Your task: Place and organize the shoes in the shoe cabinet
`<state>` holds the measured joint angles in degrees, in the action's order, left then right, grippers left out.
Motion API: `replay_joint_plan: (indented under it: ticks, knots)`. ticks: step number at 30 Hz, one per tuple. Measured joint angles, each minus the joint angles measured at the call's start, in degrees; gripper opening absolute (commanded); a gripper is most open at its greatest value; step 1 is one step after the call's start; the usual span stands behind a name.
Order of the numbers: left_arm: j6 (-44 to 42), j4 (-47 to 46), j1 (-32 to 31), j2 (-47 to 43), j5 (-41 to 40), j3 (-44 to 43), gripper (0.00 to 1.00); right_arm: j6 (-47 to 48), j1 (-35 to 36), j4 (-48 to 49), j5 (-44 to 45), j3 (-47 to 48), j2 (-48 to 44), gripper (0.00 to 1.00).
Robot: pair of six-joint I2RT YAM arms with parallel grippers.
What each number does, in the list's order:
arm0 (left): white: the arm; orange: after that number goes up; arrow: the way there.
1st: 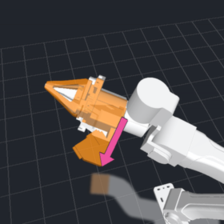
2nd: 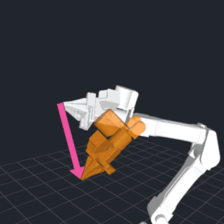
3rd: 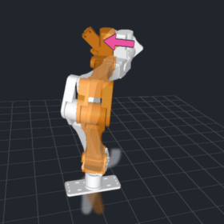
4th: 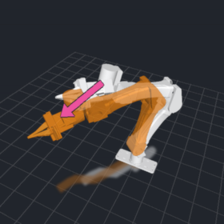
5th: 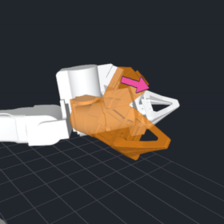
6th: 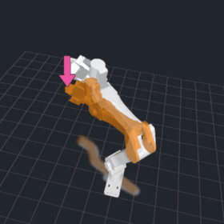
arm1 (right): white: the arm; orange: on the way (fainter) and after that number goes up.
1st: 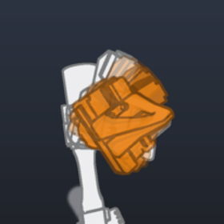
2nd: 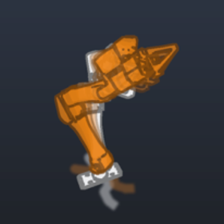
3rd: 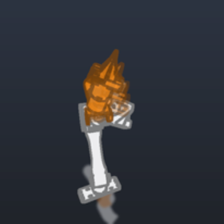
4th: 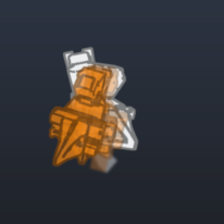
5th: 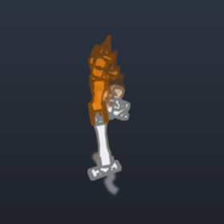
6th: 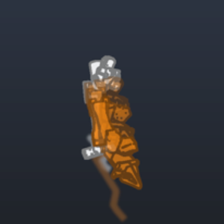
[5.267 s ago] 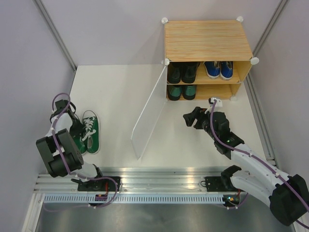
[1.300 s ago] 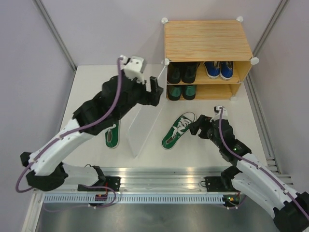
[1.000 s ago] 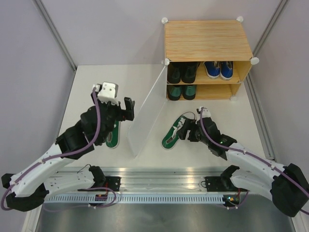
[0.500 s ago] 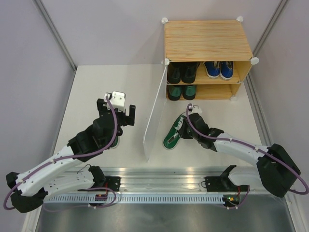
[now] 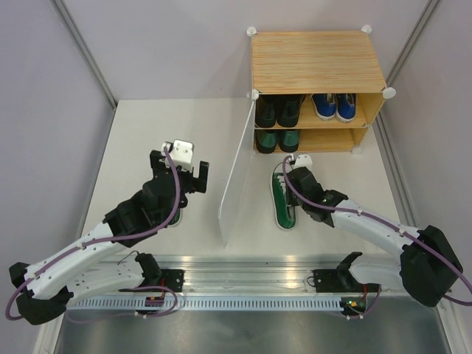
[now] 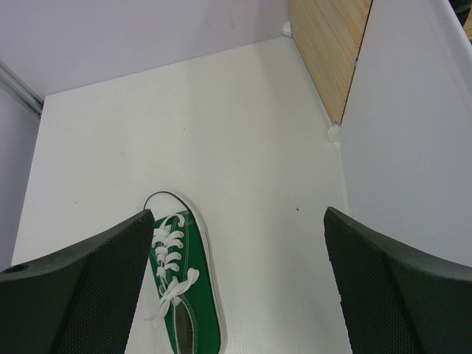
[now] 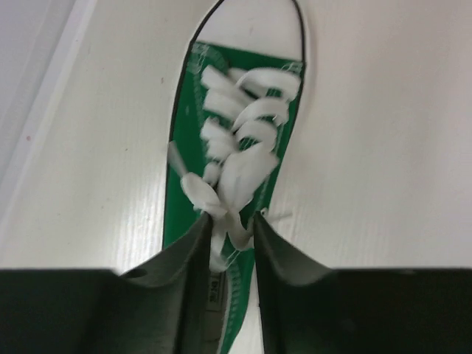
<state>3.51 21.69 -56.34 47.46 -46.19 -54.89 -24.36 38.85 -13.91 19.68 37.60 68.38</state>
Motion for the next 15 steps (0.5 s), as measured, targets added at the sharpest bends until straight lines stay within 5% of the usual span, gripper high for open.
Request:
replay_joint_plan:
  ticks: [1, 4, 15]
  knots:
    - [0.0, 0.0, 0.0, 0.02, 0.07, 0.0, 0.97, 0.63, -0.13, 0.11, 0.7, 0.48, 0.42, 0.55]
    - [0.0, 0.0, 0.0, 0.22, 0.31, 0.0, 0.97, 1.84, -0.94, 0.22, 1.95, 1.22, 0.79, 0.72]
    - [-0.02, 0.02, 0.0, 1.57, 1.6, 0.0, 0.98, -3.23, -1.44, 1.55, -2.16, -0.59, -6.16, 0.84]
